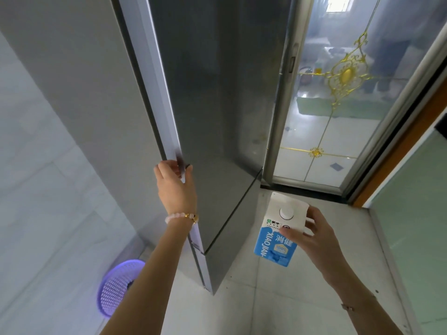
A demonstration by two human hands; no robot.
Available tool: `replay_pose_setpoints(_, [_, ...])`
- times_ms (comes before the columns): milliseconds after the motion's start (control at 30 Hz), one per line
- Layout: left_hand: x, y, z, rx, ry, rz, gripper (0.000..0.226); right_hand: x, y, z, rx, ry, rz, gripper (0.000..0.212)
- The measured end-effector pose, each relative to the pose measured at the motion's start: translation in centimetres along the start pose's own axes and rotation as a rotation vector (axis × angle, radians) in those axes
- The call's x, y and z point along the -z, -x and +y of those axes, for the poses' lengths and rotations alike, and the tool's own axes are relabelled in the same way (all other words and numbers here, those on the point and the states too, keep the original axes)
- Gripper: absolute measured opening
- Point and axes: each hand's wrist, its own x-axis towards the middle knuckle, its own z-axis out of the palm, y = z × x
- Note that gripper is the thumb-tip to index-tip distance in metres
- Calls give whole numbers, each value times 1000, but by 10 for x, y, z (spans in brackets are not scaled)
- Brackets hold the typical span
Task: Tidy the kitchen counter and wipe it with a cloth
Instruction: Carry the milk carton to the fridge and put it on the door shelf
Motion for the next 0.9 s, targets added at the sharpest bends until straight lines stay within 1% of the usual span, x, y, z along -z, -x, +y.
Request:
replay_pose_setpoints(200, [-2, 0, -1, -9, 12, 2, 28, 5, 2, 1, -9, -35, 54, 45])
replay_pose_setpoints(433, [-2, 3, -1, -14, 30, 15, 25, -1, -5, -6, 1, -14, 86, 44])
replay_pose_setpoints(667, [-3, 4, -1, -29, 18, 17, 25, -3, -21, -6, 7, 59, 93, 47])
replay_pose_setpoints(733, [-5, 9, 0, -60, 27, 35, 25, -3, -27, -5, 14, 77, 90, 48])
replay_pose_setpoints(833, [-8, 28, 4, -152, 50, 22, 23, -3, -33, -5, 18, 90, 87, 48])
replay_pose_setpoints(900, [-12, 40, 7, -208, 32, 9, 26, -1, -35, -4, 24, 82, 91, 47])
